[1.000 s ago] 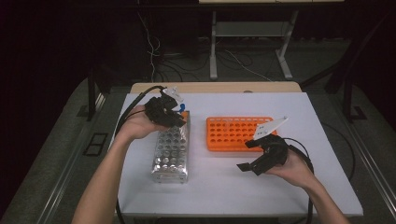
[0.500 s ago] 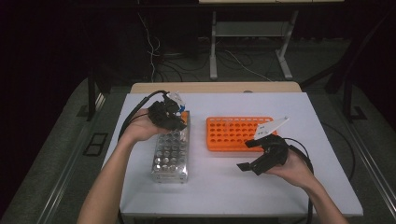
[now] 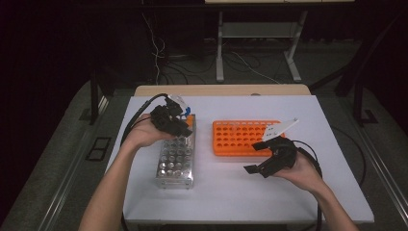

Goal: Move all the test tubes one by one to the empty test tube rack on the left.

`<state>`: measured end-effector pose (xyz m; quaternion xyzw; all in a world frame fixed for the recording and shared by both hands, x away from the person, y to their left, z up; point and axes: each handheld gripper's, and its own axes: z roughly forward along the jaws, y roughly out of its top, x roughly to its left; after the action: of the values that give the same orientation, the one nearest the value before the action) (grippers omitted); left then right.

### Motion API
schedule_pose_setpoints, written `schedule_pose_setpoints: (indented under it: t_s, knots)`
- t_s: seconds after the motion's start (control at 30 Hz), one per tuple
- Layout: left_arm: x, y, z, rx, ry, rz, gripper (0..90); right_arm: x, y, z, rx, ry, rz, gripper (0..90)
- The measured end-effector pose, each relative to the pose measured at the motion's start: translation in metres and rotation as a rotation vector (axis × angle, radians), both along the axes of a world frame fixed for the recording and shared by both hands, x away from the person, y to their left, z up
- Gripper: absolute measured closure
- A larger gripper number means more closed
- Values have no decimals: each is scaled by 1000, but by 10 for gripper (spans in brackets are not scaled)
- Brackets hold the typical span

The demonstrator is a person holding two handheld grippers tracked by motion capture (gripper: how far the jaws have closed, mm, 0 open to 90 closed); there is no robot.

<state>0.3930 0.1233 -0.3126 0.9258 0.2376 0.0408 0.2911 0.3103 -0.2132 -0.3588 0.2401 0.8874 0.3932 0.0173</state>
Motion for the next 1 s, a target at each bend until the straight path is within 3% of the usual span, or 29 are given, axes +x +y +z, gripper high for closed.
schedule_pose_setpoints:
  t_s: [0.23, 0.53, 0.9, 1.0]
  knots:
    - [-12, 7, 11, -43, -8, 18, 527, 6, -1, 0, 4, 10, -11, 103]
    - [-35, 11, 17, -94, -52, 54, 305, 22, -2, 3, 16, 7, -37, 103]
    - [-53, 11, 11, -126, -44, 93, 9, 41, 5, 6, -4, 16, -53, 103]
    - [-58, 10, 6, -133, -38, 88, 0, 48, 6, 6, -4, 16, -58, 104]
